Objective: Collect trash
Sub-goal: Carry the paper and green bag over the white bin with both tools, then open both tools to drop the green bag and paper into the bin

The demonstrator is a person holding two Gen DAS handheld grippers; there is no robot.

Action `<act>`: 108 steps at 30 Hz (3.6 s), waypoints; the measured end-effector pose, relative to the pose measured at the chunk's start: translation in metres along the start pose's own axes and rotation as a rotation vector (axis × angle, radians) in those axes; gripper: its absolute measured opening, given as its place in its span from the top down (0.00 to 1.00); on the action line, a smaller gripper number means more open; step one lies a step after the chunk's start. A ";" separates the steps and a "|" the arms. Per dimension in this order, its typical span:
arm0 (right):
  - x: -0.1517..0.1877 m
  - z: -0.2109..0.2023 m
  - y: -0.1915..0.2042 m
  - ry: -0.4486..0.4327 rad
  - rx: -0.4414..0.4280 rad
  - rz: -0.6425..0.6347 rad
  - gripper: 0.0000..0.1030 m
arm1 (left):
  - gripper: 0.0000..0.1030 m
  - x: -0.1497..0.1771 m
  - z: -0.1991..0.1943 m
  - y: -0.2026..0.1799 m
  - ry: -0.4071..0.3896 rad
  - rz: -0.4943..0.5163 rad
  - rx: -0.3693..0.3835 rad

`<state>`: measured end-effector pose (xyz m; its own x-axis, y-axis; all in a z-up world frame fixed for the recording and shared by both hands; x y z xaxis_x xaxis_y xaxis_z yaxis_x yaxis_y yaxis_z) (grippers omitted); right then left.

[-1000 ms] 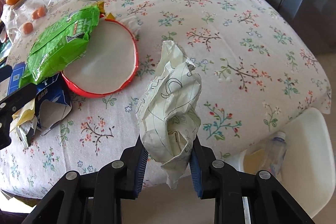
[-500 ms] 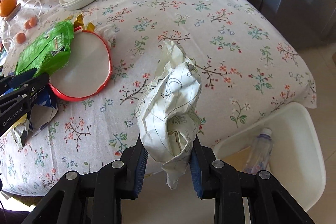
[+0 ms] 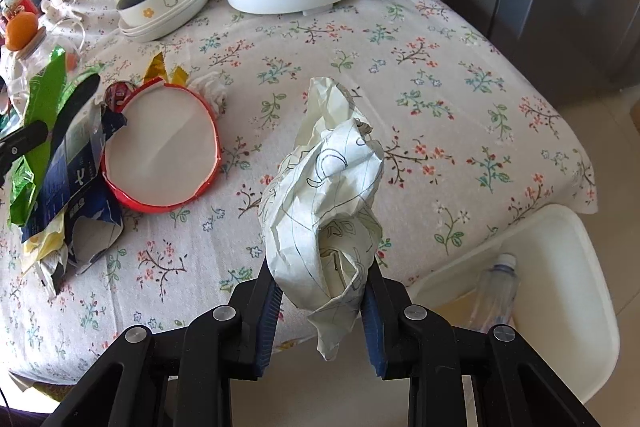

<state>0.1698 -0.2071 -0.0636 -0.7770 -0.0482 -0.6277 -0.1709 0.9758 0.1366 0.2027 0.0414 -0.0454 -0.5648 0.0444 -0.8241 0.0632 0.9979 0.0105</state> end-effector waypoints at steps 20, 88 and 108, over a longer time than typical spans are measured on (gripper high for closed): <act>-0.018 -0.052 -0.013 -0.126 -0.051 0.069 0.69 | 1.00 -0.047 -0.094 -0.013 -0.239 -0.090 0.183; 0.102 -0.085 -0.218 0.038 0.218 0.287 0.68 | 0.35 0.061 0.058 -0.310 0.263 -0.035 0.588; 0.042 -0.073 -0.142 -0.032 0.089 0.177 0.68 | 0.21 0.015 0.003 -0.185 0.130 0.014 0.295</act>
<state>0.1174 -0.3632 -0.0537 -0.7699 0.1313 -0.6245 0.0220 0.9835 0.1796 0.1856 -0.1426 -0.0612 -0.6612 0.0824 -0.7456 0.2970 0.9415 -0.1594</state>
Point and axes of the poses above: each gripper's, at about its wrist camera, not at the fingertips, and z roughly the way its jaws point, y to its left, x to its underside, the point moved 1 cm from there along z, roughly the way its jaws point, and after that the axes turned 13 degrees about -y, right-handed, at the moved point
